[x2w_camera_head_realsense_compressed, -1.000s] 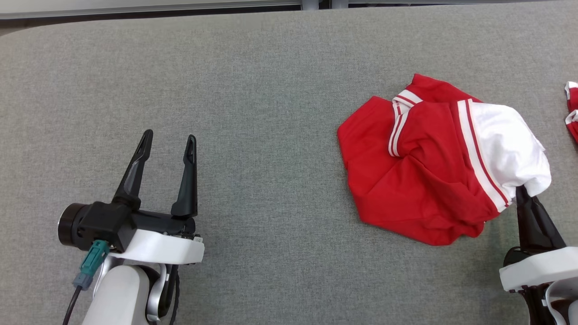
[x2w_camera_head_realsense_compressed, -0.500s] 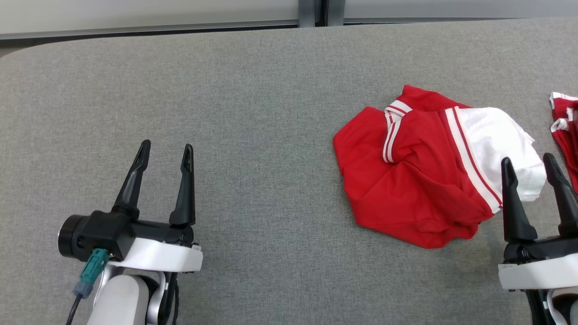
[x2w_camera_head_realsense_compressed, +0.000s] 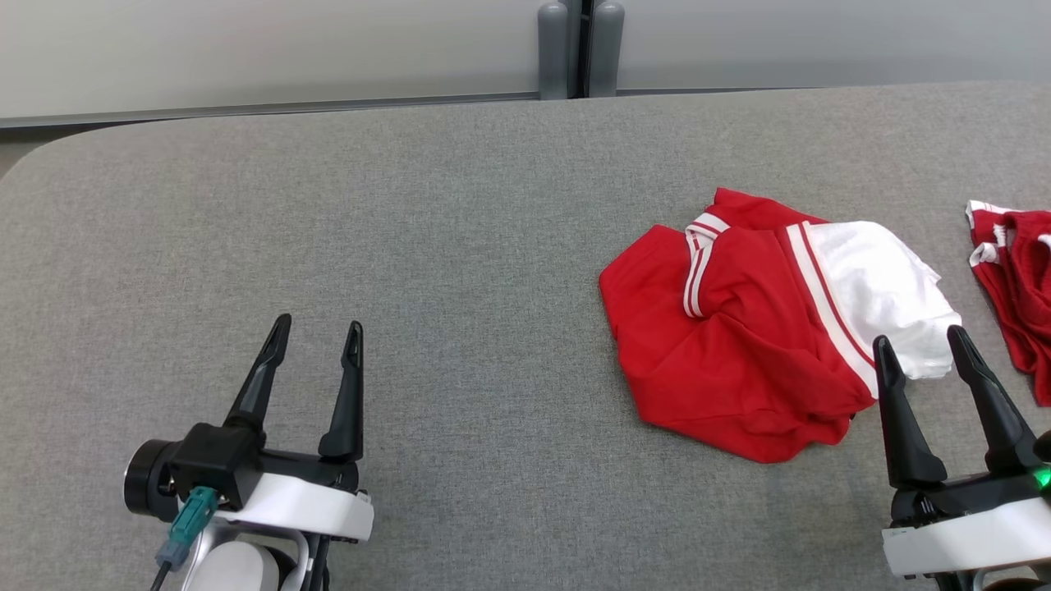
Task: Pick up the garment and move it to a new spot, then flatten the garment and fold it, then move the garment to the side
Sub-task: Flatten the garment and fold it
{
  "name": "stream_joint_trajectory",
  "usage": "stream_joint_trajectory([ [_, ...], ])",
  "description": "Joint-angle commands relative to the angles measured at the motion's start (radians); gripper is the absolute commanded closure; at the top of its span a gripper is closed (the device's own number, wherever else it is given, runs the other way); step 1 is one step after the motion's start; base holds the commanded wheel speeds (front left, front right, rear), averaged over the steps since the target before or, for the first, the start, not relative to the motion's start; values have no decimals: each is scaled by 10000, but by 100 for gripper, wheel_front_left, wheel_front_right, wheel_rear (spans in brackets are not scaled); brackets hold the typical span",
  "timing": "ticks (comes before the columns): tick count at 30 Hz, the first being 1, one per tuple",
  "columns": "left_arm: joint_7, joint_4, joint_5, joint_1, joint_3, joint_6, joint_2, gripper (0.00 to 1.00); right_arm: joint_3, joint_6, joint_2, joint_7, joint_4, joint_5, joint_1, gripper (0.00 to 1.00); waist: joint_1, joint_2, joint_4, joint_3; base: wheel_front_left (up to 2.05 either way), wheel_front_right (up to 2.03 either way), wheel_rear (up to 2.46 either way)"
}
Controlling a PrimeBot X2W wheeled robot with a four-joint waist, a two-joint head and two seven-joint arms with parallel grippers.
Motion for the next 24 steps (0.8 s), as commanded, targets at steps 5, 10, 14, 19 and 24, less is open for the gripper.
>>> stream_joint_trajectory([
  [5, 45, 14, -84, 61, -32, 35, 81, 0, 2, 1, 13, 66, -98, 22, 113, 0, 0, -1, -1, 0, 0, 0, 0],
  [10, 95, -2, -107, 21, -83, 55, 96, 0, -25, 1, 39, 93, -119, 74, 109, 0, 0, -1, 9, 34, 0, 0, 0],
  [14, 168, -10, -130, -72, -209, 6, 63, 0, -40, 1, 64, 124, -115, 112, 86, 0, 0, -1, 30, 94, 0, 0, 0],
  [19, 636, 60, -321, -431, -900, -360, -126, 0, 4, 1, 73, 161, -146, 177, -105, 0, 0, -1, -9, 399, 0, 0, 0],
  [24, 1305, 443, -700, -1100, -2236, -797, -357, 0, 114, 1, 54, 123, -160, 210, -367, 0, 0, -1, -265, 927, 0, 0, 0],
])
